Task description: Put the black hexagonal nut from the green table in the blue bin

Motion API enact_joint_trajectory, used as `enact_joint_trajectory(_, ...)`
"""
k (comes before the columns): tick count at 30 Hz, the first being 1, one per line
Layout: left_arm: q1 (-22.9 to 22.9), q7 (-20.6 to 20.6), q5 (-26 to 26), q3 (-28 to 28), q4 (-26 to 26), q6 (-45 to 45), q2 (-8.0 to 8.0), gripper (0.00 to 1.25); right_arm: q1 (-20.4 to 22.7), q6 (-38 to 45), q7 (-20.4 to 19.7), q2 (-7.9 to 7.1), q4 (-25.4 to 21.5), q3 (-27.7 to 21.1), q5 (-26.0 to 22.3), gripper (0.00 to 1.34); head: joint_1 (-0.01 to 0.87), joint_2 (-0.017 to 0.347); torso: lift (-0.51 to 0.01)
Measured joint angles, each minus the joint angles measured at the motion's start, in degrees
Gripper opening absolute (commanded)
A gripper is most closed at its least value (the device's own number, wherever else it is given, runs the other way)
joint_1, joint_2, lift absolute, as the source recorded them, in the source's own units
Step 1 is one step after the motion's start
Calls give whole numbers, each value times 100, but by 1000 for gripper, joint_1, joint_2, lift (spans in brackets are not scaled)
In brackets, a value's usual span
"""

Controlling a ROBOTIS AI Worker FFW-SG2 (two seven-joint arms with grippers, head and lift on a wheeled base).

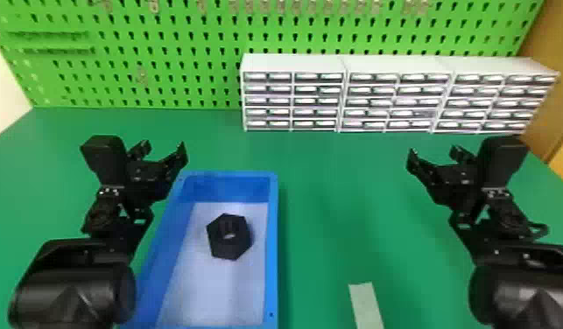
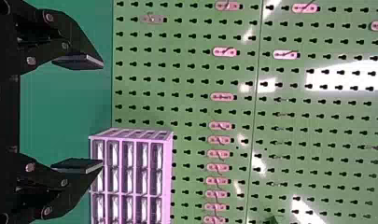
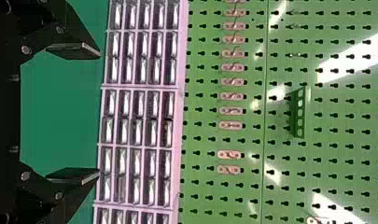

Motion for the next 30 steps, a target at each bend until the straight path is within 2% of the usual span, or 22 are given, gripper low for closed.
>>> enact_joint_trajectory(30, 26, 2, -9, 17, 0, 0, 0, 752, -5, 18, 0, -20, 0, 11, 0, 956, 686, 52, -97)
